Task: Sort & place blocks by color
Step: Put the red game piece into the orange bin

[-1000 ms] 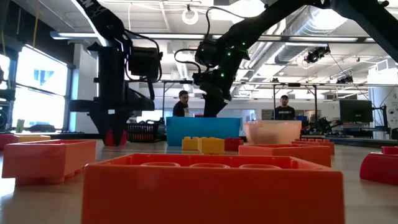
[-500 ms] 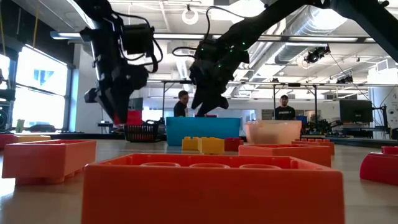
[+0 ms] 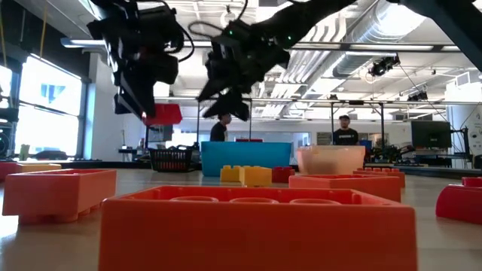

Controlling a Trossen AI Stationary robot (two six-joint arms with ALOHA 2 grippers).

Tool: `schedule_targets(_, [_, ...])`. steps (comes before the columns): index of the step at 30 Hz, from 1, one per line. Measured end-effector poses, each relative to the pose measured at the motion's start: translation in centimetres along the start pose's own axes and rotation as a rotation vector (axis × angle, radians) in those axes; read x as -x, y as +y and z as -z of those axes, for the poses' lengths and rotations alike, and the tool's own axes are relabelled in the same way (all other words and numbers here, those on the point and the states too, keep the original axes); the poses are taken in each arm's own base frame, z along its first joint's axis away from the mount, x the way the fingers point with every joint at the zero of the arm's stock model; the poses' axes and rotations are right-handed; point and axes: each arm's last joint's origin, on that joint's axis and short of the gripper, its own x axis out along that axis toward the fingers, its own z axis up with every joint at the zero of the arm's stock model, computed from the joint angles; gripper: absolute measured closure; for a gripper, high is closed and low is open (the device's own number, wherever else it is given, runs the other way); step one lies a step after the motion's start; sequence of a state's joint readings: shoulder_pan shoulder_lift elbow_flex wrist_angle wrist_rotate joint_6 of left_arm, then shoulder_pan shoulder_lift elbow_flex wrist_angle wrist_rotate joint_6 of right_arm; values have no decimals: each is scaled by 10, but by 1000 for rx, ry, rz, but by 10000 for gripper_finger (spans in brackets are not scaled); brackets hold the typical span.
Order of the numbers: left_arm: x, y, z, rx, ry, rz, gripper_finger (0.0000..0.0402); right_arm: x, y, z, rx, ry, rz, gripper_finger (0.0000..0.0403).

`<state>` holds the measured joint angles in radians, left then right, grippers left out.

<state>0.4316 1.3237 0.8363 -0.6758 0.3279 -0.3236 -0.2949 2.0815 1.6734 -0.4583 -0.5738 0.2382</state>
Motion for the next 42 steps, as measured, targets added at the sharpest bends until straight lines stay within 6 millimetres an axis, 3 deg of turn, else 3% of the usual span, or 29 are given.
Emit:
schedule_targets(8, [10,-5,3,-119,-22,64,329,-6,45,-13,242,-47,9,229])
schedule_targets(14, [15,-11,7,-230,-30,74,329,-10,64,-13,337,-55,100,229])
schedule_targets(25, [12,-25,12,-354,-24,95,328,-15,75,-11,360,-64,158,229])
schedule_targets(42, [12,-26,8,-349,-69,65,328,-16,76,-10,335,-56,100,229])
